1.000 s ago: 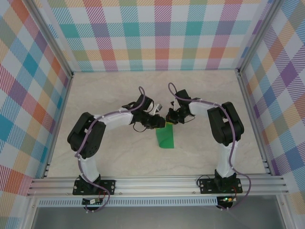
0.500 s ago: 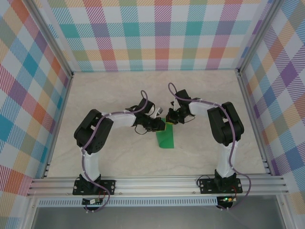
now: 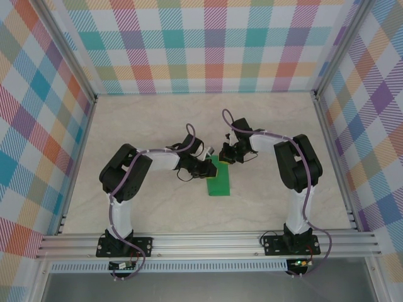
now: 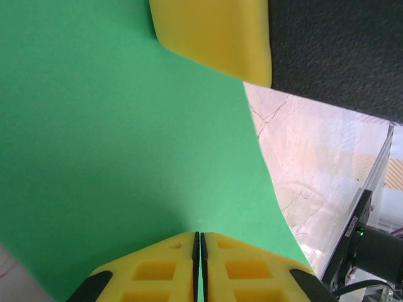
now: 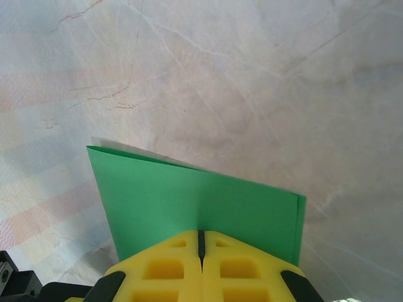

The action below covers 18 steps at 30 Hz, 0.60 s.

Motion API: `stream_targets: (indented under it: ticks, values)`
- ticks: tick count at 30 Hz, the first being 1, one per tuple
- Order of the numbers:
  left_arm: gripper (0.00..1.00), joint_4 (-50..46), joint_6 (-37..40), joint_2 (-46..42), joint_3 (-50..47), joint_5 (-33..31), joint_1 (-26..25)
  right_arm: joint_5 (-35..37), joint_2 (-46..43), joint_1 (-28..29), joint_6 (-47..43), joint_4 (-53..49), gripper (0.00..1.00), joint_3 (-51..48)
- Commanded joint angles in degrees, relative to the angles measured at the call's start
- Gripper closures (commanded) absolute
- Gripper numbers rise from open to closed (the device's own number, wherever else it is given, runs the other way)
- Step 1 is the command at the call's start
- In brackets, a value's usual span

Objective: Fold a paper plane with a square sheet of paper (fold left side to right side)
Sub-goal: First fold the square sheet of paper in half at the center of the table.

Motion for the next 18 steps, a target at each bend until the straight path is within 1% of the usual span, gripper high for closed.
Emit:
stream_targets:
  ticks: [1,12,18]
  values:
    - [0.89,1.0,2.0,1.0,-1.1,1.4,-1.0,4.7,3.1,0.1,-1.2,-4.0,1.00,-1.9]
    - [0.90,0.9,5.2,0.4,-3.7,1.3,-1.9,5.1,3.3,0.1,-1.0,-4.6,1.00,-1.8]
    - [0.91,-0.1,7.5,-1.8,-5.2,1.9,-2.7,5.4,3.3,0.2,-1.0,-4.7,1.00,-1.8]
